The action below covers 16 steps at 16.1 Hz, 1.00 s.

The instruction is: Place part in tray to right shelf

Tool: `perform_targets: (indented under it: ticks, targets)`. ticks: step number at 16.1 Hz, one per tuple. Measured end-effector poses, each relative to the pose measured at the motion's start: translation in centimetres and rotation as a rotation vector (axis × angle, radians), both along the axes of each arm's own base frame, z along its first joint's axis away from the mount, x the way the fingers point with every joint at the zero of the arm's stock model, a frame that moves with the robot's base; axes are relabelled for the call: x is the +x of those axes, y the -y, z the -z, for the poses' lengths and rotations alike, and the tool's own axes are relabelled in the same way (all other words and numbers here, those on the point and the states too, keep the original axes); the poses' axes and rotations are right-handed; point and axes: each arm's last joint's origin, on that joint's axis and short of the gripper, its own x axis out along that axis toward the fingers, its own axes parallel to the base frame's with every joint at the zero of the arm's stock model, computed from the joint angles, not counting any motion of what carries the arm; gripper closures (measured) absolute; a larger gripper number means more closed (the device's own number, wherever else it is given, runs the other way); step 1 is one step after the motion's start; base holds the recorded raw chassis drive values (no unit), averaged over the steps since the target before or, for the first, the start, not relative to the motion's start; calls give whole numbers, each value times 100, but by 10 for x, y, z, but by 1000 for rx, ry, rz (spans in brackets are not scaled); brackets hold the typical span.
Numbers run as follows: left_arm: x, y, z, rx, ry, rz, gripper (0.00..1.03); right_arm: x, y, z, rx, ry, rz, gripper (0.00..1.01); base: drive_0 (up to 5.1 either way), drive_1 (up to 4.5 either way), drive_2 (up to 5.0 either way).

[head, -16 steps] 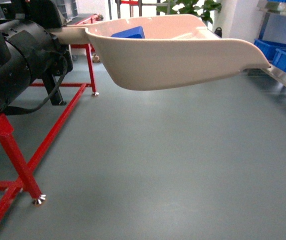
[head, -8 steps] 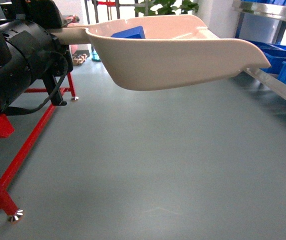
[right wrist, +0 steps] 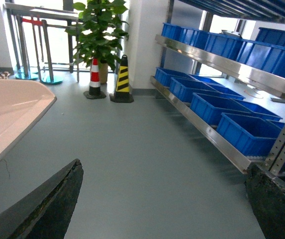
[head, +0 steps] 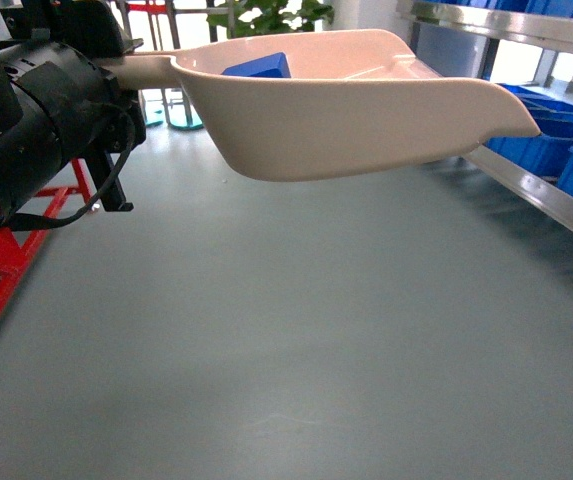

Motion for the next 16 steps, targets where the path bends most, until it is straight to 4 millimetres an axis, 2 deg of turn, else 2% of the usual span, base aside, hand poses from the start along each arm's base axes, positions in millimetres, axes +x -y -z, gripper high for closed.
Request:
perform_targets:
  ticks: [16]
  targets:
    - [0, 1, 0, 0, 0, 3, 91, 0, 0, 0, 0, 0, 0, 3, -152, -152, -152]
